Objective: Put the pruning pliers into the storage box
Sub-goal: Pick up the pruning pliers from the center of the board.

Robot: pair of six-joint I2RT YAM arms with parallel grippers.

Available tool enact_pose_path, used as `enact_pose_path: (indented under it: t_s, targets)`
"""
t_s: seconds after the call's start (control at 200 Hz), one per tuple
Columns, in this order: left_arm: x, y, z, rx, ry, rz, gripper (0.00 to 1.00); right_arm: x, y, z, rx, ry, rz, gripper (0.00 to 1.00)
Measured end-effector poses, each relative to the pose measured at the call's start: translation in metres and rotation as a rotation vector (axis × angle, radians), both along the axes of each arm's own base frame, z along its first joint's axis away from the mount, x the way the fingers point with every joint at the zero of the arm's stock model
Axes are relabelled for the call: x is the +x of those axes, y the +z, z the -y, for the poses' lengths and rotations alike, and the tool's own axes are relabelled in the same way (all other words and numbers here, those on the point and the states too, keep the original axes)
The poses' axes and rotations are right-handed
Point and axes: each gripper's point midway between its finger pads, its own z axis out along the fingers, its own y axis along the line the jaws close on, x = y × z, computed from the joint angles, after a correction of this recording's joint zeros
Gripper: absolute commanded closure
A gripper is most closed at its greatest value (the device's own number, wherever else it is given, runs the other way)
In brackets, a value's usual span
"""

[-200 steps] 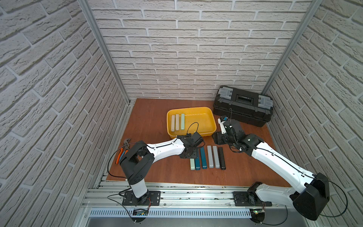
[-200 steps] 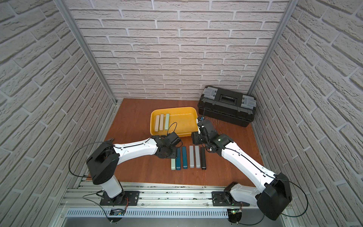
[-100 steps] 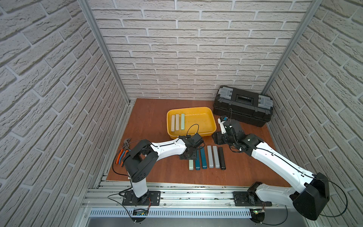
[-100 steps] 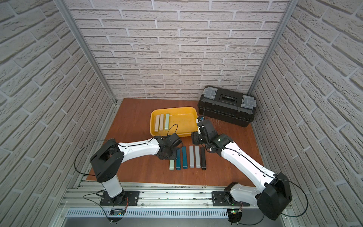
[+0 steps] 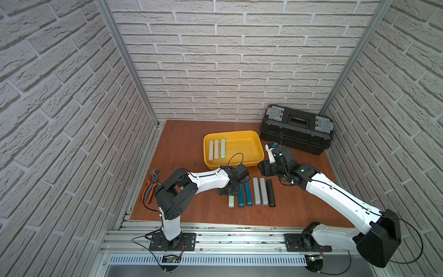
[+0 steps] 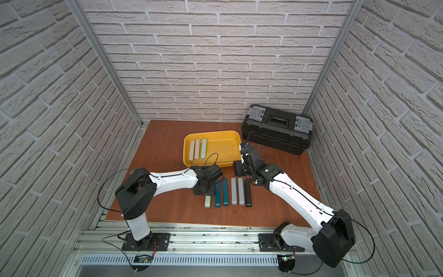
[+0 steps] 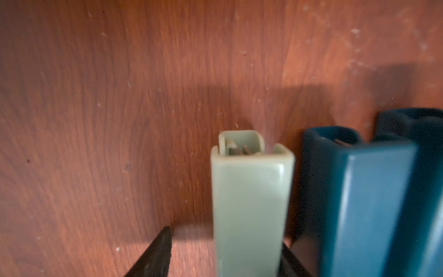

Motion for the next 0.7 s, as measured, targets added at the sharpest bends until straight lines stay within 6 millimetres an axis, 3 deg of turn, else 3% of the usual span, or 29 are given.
enact_pose_path:
  t_s: [0.275, 0.41, 0.7]
  targets:
    - [0.0049, 0.0004, 0.0034, 0.015, -0.018, 0.002, 0.55, 0.0006, 0.0014, -0.0025, 0.016, 0.002, 0.002, 0.36]
    - [0.0052, 0.0004, 0.0026, 0.020, -0.020, 0.004, 0.68, 0.0017, 0.0012, -0.0035, 0.019, 0.003, 0.004, 0.36]
    - [0.0048, 0.0010, -0.0012, 0.035, -0.018, 0.004, 0.75, 0.0022, -0.0017, -0.0070, 0.029, 0.011, -0.008, 0.36]
